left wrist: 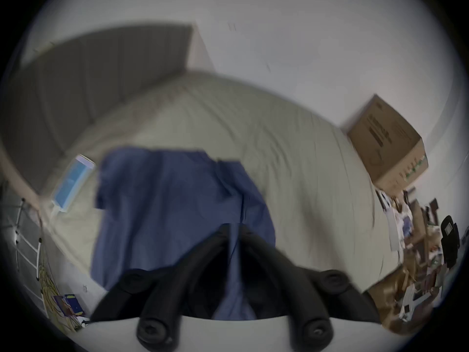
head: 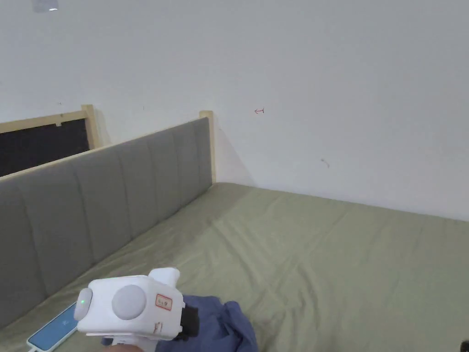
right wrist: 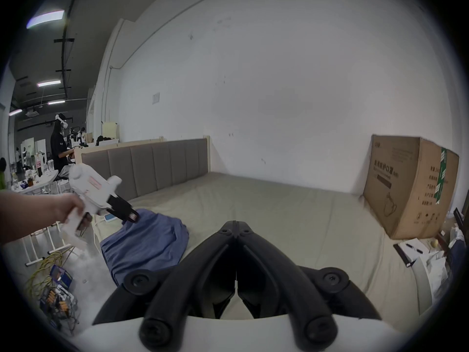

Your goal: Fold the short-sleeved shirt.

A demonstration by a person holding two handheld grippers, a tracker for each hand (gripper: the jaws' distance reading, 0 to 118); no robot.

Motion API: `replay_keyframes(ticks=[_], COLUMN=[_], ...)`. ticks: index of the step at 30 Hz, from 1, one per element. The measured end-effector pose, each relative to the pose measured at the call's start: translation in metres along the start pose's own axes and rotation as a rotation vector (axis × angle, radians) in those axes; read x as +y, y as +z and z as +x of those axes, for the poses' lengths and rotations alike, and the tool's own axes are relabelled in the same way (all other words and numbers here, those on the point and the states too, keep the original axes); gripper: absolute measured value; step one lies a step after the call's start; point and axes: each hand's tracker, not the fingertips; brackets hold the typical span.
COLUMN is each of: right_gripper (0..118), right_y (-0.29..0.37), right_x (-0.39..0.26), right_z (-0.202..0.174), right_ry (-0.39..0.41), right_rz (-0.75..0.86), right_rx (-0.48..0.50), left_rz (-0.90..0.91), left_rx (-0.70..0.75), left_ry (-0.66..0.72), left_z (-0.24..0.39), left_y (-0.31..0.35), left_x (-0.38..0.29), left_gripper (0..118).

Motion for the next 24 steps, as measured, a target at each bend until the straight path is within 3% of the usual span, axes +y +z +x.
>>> replay_keyframes(ticks=[1,2,3,4,6,13,15,16,18,19,20,22,24], right_gripper=[0,0,0,0,0,0,0,0,0,0,0,0,0], right_y=[-0.001,-0.002,-0.005,-0.007,-0.013,-0.028,-0.03,-0.032,-0.032,-0.032,-0.032,-0.03,-0.025], right_x=[-0.002,-0.004,-0.006,-0.007,-0.009,-0.014,-0.017,-0.018,-0.02,-0.021,-0.021,-0.021,-0.018], right_z=[0.003,0.006,0.009,0.012,0.017,0.027,0.027,0.027,0.027,0.027,0.027,0.026,0.026], right_ry=[-0.015,-0.026,-0.035,-0.041,-0.05,-0.078,-0.08,-0.078,-0.081,-0.088,-0.096,-0.114,-0.125], right_rz=[-0.018,-0.032,-0.05,-0.069,-0.091,-0.146,-0.154,-0.159,-0.169,-0.172,-0.174,-0.174,-0.169], right_rx=[0.005,0.006,-0.003,-0.014,-0.022,-0.046,-0.044,-0.047,-0.049,-0.047,-0.043,-0.032,-0.023], left_rz=[-0.052,-0.071,-0.083,-0.05,-0.001,-0.248,-0.19,-0.148,-0.113,-0.105,-0.102,-0.065,-0.015], left_rx=[0.025,0.084,0.148,0.206,0.25,0.245,0.299,0.3,0.285,0.305,0.33,0.357,0.216], left_ry=[0.0,-0.011,-0.03,-0.049,-0.067,-0.076,-0.118,-0.134,-0.151,-0.152,-0.148,-0.099,0.063], left_z=[-0.007,-0.01,-0.014,-0.017,-0.019,-0.033,-0.026,-0.021,-0.017,-0.015,-0.014,-0.018,-0.034], left_y=[-0.02,-0.036,-0.055,-0.063,-0.087,-0.152,-0.153,-0.147,-0.14,-0.135,-0.13,-0.116,-0.087], left_x=[0.004,0.005,0.006,0.002,0.004,-0.003,-0.01,-0.011,-0.014,-0.015,-0.014,-0.011,-0.002], left_gripper=[13,44,101,118,113,113,111,104,65,42,0,0,0])
